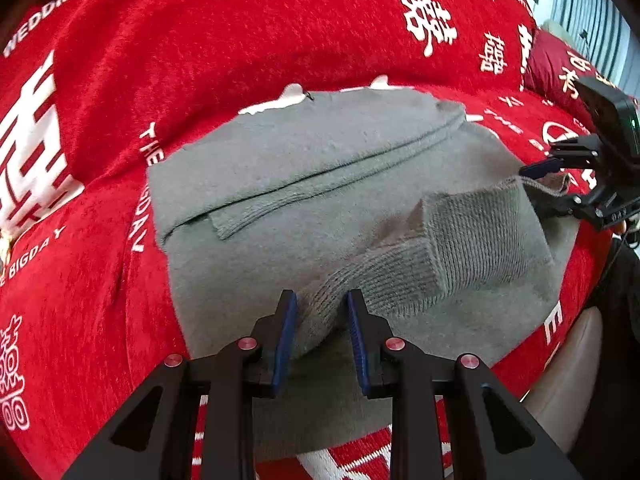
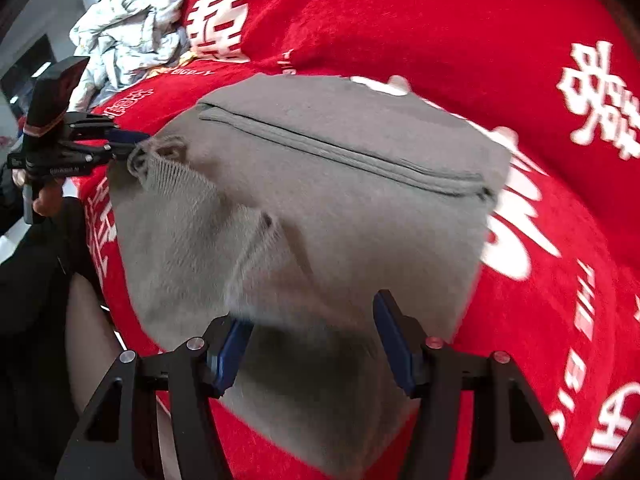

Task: Fold small clothes

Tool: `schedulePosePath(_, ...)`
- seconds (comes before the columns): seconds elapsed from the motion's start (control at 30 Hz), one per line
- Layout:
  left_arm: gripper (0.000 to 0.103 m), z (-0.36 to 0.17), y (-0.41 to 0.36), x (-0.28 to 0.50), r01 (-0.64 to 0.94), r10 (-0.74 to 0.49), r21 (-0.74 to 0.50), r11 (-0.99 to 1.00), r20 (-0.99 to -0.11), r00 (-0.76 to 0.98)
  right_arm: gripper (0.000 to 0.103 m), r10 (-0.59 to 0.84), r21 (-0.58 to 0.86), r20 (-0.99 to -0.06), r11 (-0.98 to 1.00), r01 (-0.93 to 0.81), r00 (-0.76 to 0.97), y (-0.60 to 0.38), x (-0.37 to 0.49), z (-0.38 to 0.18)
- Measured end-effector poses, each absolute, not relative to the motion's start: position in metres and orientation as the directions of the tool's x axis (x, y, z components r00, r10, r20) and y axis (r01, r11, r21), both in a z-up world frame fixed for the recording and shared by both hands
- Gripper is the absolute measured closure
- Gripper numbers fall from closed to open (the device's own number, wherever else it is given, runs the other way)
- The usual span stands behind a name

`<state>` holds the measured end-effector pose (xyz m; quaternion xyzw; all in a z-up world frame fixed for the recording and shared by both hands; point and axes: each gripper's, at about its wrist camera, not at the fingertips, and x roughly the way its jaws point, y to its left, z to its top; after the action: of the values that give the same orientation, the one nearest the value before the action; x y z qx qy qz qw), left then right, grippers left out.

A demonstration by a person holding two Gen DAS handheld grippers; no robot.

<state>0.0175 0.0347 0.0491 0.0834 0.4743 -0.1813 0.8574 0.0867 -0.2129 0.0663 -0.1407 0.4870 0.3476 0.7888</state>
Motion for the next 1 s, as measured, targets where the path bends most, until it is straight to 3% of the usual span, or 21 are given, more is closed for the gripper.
schedulePosePath(0.03, 0.075, 0.048, 0.034, 0.019, 0.396, -0.232, -0.027, 0.918, -0.846, 0.48, 0.058, 0.426, 0.132, -0.864, 0.705, -0.696, 0.268, -0.209, 0.089, 0.065)
schedulePosePath(0.07, 0.075, 0.047, 0.034, 0.02, 0.399, -0.235, -0.03, 0.917, -0.847, 0.477, 0.084, 0.428, 0.138, -0.865, 0.704, -0.697, 0.261, -0.206, 0.091, 0.064)
schedulePosePath(0.1, 0.075, 0.046, 0.036, 0.02, 0.403, -0.246, -0.041, 0.914, -0.847, 0.471, 0.095, 0.432, 0.145, -0.863, 0.707, -0.692, 0.261, -0.207, 0.092, 0.064)
schedulePosePath(0.13, 0.076, 0.046, 0.038, 0.02, 0.407, -0.257, -0.053, 0.912, -0.847, 0.465, 0.095, 0.451, 0.166, -0.854, 0.709, -0.685, 0.26, -0.209, 0.093, 0.064)
schedulePosePath(0.17, 0.094, 0.047, 0.041, 0.02, 0.409, -0.278, -0.077, 0.909, -0.844, 0.458, 0.096, 0.472, 0.191, -0.842, 0.712, -0.676, 0.26, -0.213, 0.093, 0.066)
schedulePosePath(0.3, 0.095, 0.054, 0.05, 0.016, 0.408, -0.336, -0.143, 0.902, -0.826, 0.453, 0.096, 0.525, 0.249, -0.794, 0.74, -0.625, 0.306, -0.232, 0.087, 0.08)
schedulePosePath(0.4, 0.092, 0.056, 0.047, 0.014, 0.419, -0.3, -0.09, 0.903, -0.83, 0.469, 0.096, 0.538, 0.266, -0.769, 0.76, -0.593, 0.345, -0.243, 0.083, 0.09)
schedulePosePath(0.43, 0.087, 0.054, 0.044, 0.016, 0.424, -0.276, -0.062, 0.903, -0.841, 0.466, 0.096, 0.529, 0.261, -0.776, 0.765, -0.589, 0.344, -0.244, 0.084, 0.088)
schedulePosePath(0.47, 0.061, 0.051, 0.04, 0.019, 0.439, -0.259, -0.042, 0.897, -0.856, 0.448, 0.096, 0.52, 0.255, -0.783, 0.768, -0.587, 0.341, -0.243, 0.085, 0.087)
schedulePosePath(0.5, 0.025, 0.049, 0.037, 0.021, 0.45, -0.245, -0.023, 0.893, -0.864, 0.441, 0.096, 0.506, 0.245, -0.794, 0.773, -0.585, 0.336, -0.241, 0.086, 0.083)
schedulePosePath(0.53, 0.016, 0.049, 0.033, 0.021, 0.456, -0.225, 0.011, 0.89, -0.86, 0.459, 0.096, 0.496, 0.239, -0.803, 0.776, -0.584, 0.331, -0.24, 0.086, 0.08)
schedulePosePath(0.8, 0.016, 0.051, 0.007, 0.043, 0.556, -0.278, -0.005, 0.831, -0.87, 0.408, 0.096, 0.49, 0.232, -0.814, 0.767, -0.599, 0.312, -0.229, 0.083, 0.075)
schedulePosePath(0.83, 0.017, 0.051, 0.01, 0.049, 0.549, -0.299, -0.043, 0.835, -0.872, 0.387, 0.096, 0.488, 0.231, -0.815, 0.768, -0.598, 0.312, -0.228, 0.082, 0.075)
schedulePosePath(0.87, 0.028, 0.051, 0.012, 0.053, 0.543, -0.321, -0.077, 0.836, -0.871, 0.372, 0.096, 0.488, 0.232, -0.815, 0.768, -0.597, 0.312, -0.228, 0.082, 0.075)
schedulePosePath(0.93, 0.065, 0.049, 0.018, 0.059, 0.528, -0.373, -0.164, 0.833, -0.872, 0.318, 0.096, 0.489, 0.232, -0.814, 0.768, -0.597, 0.313, -0.229, 0.082, 0.076)
schedulePosePath(0.97, 0.097, 0.047, 0.02, 0.061, 0.521, -0.393, -0.201, 0.83, -0.873, 0.289, 0.096, 0.489, 0.232, -0.814, 0.768, -0.597, 0.313, -0.229, 0.082, 0.075)
schedulePosePath(1.0, 0.097, 0.044, 0.021, 0.061, 0.513, -0.39, -0.209, 0.832, -0.879, 0.275, 0.096, 0.488, 0.23, -0.814, 0.769, -0.597, 0.314, -0.229, 0.082, 0.075)
